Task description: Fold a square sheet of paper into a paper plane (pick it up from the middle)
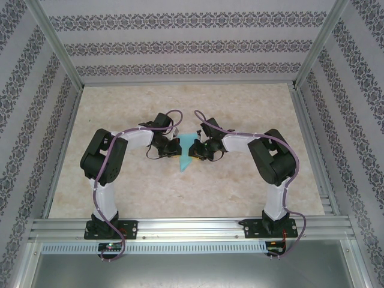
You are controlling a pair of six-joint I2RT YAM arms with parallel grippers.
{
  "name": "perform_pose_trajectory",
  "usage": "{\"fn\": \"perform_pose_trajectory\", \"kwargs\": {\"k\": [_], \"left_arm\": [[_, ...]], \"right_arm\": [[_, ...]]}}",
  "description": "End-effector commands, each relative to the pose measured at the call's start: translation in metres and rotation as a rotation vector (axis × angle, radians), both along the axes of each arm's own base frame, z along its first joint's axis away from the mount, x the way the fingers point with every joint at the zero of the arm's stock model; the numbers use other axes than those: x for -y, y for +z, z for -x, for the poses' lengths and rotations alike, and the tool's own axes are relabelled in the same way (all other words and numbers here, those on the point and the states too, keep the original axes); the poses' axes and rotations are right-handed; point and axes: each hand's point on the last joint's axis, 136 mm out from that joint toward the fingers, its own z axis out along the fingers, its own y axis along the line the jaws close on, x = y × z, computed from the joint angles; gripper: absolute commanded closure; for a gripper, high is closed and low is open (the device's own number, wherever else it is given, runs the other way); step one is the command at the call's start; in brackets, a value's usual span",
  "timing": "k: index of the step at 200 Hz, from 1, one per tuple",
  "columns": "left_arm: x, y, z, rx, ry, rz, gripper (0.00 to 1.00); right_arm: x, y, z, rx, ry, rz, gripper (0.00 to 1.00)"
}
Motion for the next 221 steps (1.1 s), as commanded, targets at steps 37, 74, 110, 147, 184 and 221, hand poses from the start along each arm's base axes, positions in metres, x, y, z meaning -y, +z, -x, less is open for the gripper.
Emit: {"fn": "perform_pose_trajectory", "kwargs": {"k": [37, 74, 110, 147, 184, 221], "left_arm": [[-0.002, -0.013, -0.002, -0.003, 0.004, -0.036, 0.99], [-0.003, -0.016, -0.001, -0.006, 0.004, -0.046, 0.99], [-0.004, -0.017, 0.0, -0.008, 0.006, -0.049, 0.99], [-0.007, -0.019, 0.0, -0.008, 0.012, -0.065, 1.0], [-0.008, -0.02, 0.0, -0.008, 0.014, -0.073, 1.0], [-0.009, -0.021, 0.001, -0.01, 0.015, -0.078, 1.0]], "right_arm": [[0.001, 0.012, -0.003, 0.046, 0.016, 0.008, 0.85], [-0.025, 0.034, 0.019, 0.079, 0.116, -0.063, 0.88], [-0.039, 0.025, 0.046, 0.033, 0.182, -0.083, 0.92], [-0.047, 0.017, 0.059, 0.003, 0.214, -0.088, 0.94], [-0.046, 0.008, 0.064, -0.021, 0.225, -0.073, 0.93], [-0.045, -0.001, 0.067, -0.046, 0.231, -0.061, 0.93]]}}
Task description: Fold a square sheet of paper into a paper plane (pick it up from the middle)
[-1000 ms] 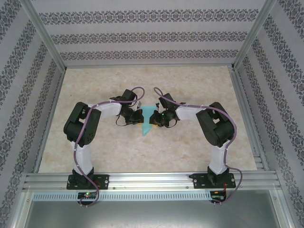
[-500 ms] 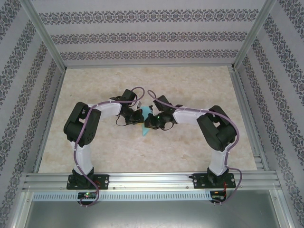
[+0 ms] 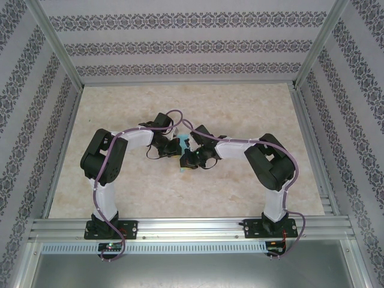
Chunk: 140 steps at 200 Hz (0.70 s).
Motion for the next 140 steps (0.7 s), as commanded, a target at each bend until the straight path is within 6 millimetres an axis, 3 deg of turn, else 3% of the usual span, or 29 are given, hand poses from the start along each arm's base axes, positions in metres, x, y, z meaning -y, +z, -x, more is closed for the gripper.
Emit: {"fn": "perform_pose_trajectory", "kwargs": {"k": [1, 63, 107, 140], "left_arm": [[-0.009, -0.021, 0.001, -0.012, 0.015, -0.074, 1.0], [-0.01, -0.021, 0.001, -0.009, 0.016, -0.082, 1.0], [-0.011, -0.021, 0.001, -0.011, 0.018, -0.086, 1.0], [-0.01, -0.021, 0.0, -0.008, 0.017, -0.085, 1.0]], "right_arm": [[-0.002, -0.012, 0.01, -0.021, 0.036, 0.006, 0.93], [-0.002, -0.021, 0.013, -0.043, 0.044, 0.027, 0.92], [-0.005, -0.002, 0.013, 0.006, 0.061, -0.013, 0.91], [-0.007, -0.009, 0.023, -0.027, 0.094, 0.004, 0.9]]}}
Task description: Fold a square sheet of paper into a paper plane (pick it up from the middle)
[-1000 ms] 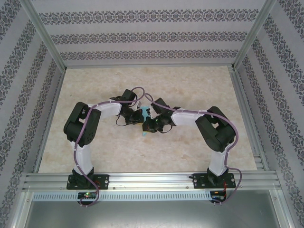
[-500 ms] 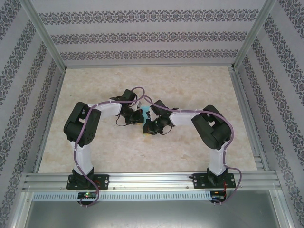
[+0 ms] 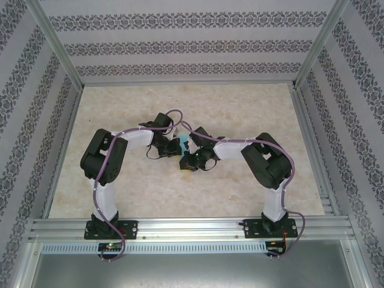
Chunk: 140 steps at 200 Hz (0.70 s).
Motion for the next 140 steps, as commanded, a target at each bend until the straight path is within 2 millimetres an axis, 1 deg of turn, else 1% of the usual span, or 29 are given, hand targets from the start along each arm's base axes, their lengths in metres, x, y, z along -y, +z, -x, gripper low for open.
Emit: {"fn": "perform_pose_trajectory", "kwargs": {"k": [1, 14, 24, 36, 50, 70, 86, 111, 140], "left_arm": [[-0.01, -0.02, 0.0, -0.01, 0.017, -0.083, 1.0], [-0.01, -0.02, 0.0, -0.008, 0.017, -0.083, 1.0], [-0.01, -0.02, 0.0, -0.009, 0.016, -0.083, 1.0], [-0.01, -0.019, 0.0, -0.008, 0.017, -0.083, 1.0], [-0.01, -0.019, 0.0, -0.008, 0.016, -0.083, 1.0], [-0.01, -0.018, 0.0, -0.008, 0.013, -0.084, 1.0], [-0.01, -0.017, -0.001, -0.005, 0.013, -0.083, 1.0], [-0.009, -0.016, -0.002, -0.003, 0.013, -0.079, 1.0], [-0.008, -0.014, -0.003, 0.001, 0.012, -0.076, 1.0]], "right_arm": [[-0.005, 0.001, 0.014, -0.012, 0.06, -0.005, 0.9], [-0.004, -0.003, 0.016, -0.026, 0.063, 0.005, 0.91], [-0.002, -0.004, 0.014, -0.023, 0.058, 0.015, 0.91], [0.0, 0.0, 0.009, -0.006, 0.042, 0.018, 0.91], [0.004, 0.009, -0.003, 0.029, 0.005, 0.01, 0.91], [0.013, 0.027, -0.024, 0.086, -0.07, -0.028, 0.91], [0.024, 0.034, -0.039, 0.117, -0.129, -0.034, 0.9], [0.038, 0.024, -0.056, 0.105, -0.182, -0.006, 0.9], [0.042, 0.018, -0.068, 0.104, -0.195, 0.018, 0.9]]}}
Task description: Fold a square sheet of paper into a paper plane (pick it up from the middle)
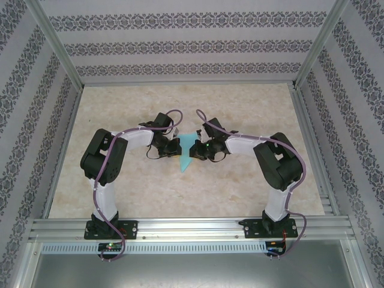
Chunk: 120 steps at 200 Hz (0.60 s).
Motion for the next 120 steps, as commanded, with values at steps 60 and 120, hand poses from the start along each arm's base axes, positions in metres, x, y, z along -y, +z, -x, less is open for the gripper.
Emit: {"fn": "perform_pose_trajectory", "kwargs": {"k": [60, 120], "left_arm": [[0.0, -0.007, -0.008, 0.021, -0.018, -0.046, 0.99], [0.005, 0.007, -0.019, 0.05, -0.023, -0.034, 0.94]], "right_arm": [[0.004, -0.021, -0.017, -0.024, -0.058, 0.075, 0.91], [0.016, -0.033, -0.011, -0.061, -0.101, 0.109, 0.91]]}}
